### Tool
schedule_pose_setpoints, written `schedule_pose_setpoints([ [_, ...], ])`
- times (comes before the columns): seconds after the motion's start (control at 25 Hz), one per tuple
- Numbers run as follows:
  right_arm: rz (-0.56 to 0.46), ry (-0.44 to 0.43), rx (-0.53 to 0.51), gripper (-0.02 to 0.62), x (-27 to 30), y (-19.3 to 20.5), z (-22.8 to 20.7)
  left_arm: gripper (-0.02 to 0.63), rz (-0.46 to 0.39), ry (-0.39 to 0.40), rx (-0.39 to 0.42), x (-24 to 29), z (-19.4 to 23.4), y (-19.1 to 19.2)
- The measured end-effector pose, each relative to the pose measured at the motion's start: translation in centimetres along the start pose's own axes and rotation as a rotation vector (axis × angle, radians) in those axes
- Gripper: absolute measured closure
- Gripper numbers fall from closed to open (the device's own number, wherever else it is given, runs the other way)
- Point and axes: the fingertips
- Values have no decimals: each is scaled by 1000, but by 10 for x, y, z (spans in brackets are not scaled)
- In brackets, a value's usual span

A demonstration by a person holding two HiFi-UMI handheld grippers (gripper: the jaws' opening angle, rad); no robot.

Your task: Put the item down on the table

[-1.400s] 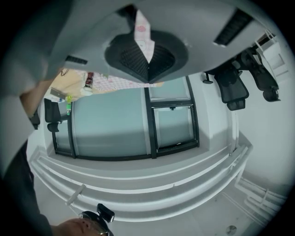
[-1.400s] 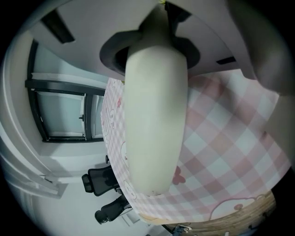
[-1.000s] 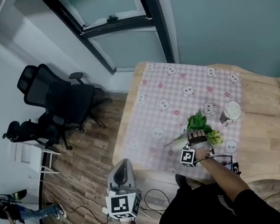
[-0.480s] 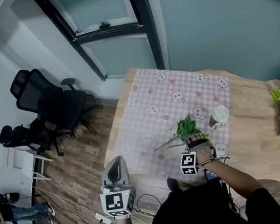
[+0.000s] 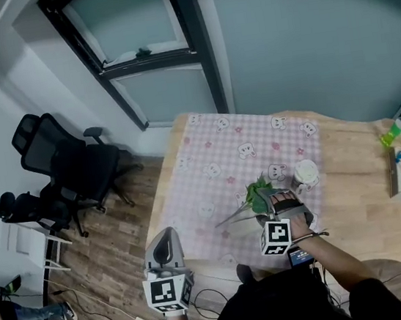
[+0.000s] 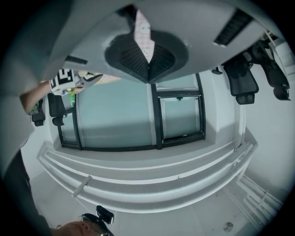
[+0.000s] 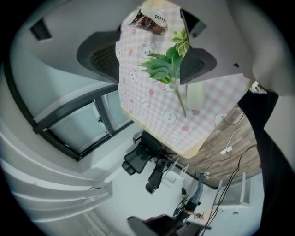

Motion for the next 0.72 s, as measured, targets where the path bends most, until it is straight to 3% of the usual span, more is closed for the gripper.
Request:
schedule_pose_setpoints([
  [0.08,-99,62,121,190,-27,-9,-27,606,-8,7,-8,3,-7,-6],
  [0.16,-224,150,266,415,-62,-18,-58,606,-27,15,-16,6,-11,-14],
  [0.2,-282,184,343,443,-79,-21,-72,606,-41,17,-18,7,-11,-18],
  [0.28,-411,229,531,558,-112,-22,-98,606,-56,7,-28,10,-12,-27],
  [0.36,-535,253,727,565,-143,-17,-119,606,-69,13,-29,12,-17,-34],
  [0.48,-640,304,910,575,-183,-2,-141,606,-107,41,-17,12,-25,-47],
  [0.6,-680,353,1062,575,-213,23,-151,606,-120,44,1,13,-33,-56],
  [0.72,-646,420,1135,575,-232,46,-151,606,-118,49,-28,11,-40,-59],
])
Point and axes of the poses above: the fingertips, and each gripper's own axes: x forward along the fingers, z to its left, y out of its underside, and after that the axes turned 2 degrees about -y, right-handed
